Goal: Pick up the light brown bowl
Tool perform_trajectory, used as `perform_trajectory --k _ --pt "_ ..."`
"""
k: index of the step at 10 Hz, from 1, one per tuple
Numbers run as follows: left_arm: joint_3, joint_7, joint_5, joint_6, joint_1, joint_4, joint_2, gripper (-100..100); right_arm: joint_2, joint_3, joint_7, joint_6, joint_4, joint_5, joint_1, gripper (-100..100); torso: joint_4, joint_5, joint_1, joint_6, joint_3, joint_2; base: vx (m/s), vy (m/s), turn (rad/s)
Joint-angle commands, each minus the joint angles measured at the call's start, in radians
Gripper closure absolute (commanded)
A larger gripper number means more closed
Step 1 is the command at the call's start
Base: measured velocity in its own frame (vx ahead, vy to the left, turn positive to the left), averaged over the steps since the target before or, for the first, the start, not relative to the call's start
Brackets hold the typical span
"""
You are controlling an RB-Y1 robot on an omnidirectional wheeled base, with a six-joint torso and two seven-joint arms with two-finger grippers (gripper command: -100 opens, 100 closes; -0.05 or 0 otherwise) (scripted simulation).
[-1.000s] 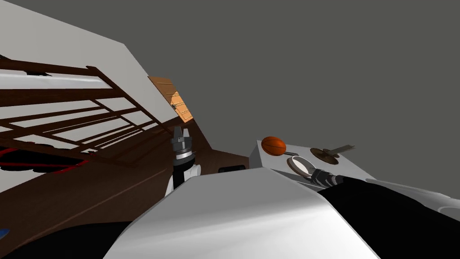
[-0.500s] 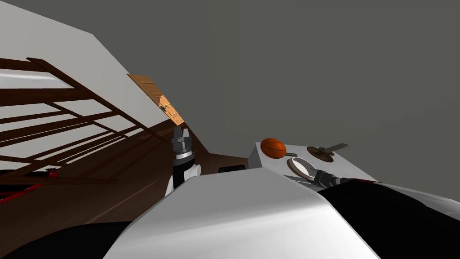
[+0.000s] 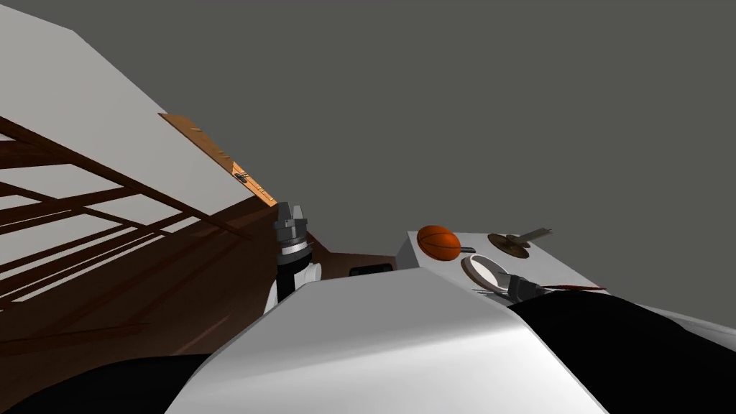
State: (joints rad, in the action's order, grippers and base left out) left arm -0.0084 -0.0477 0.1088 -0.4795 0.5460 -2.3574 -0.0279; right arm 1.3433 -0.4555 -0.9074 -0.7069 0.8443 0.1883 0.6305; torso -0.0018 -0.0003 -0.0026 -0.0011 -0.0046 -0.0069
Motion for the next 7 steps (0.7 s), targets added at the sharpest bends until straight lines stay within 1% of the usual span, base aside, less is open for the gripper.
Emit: perform_trajectory --k 1,2,3,4,5,6,7 --pt "0.000 0.000 0.000 0.000 0.000 0.000 0.000 0 -0.033 0.010 -0.042 -0.050 -0.050 0.034 -0.017 -100 0.000 0.000 0.000 0.000 0.000 0.000 0.121 0.007 -0.216" --pt "0.000 0.000 0.000 0.000 0.000 0.000 0.000 0 -0.033 0.010 -0.042 -0.061 -0.069 0.034 -0.017 -100 0.000 0.000 0.001 0.002 0.000 -0.001 0.132 0.029 -0.188" --pt "0.000 0.000 0.000 0.000 0.000 0.000 0.000 0 -0.064 0.021 -0.083 -0.094 -0.102 0.065 -0.032 -100 0.000 0.000 0.002 0.001 0.000 -0.001 0.191 0.033 -0.285" --pt "0.000 0.000 0.000 0.000 0.000 0.000 0.000 0 -0.064 0.021 -0.083 -0.116 -0.135 0.065 -0.032 -100 0.000 0.000 0.002 0.002 -0.002 -0.004 0.182 0.043 -0.142" --pt "0.000 0.000 0.000 0.000 0.000 0.000 0.000 0 -0.064 0.021 -0.083 -0.116 -0.135 0.065 -0.032 -100 -0.001 0.001 0.002 0.000 -0.002 -0.004 0.071 0.018 0.022" --pt "0.000 0.000 0.000 0.000 0.000 0.000 0.000 0 -0.095 0.031 -0.124 -0.152 -0.163 0.097 -0.047 -100 0.000 0.000 0.001 0.000 0.000 0.000 0.122 0.001 -0.241" --pt "0.000 0.000 0.000 0.000 0.000 0.000 0.000 0 -0.095 0.031 -0.124 -0.171 -0.185 0.097 -0.047 -100 0.000 0.000 0.000 0.001 0.000 -0.001 0.138 0.016 -0.165"
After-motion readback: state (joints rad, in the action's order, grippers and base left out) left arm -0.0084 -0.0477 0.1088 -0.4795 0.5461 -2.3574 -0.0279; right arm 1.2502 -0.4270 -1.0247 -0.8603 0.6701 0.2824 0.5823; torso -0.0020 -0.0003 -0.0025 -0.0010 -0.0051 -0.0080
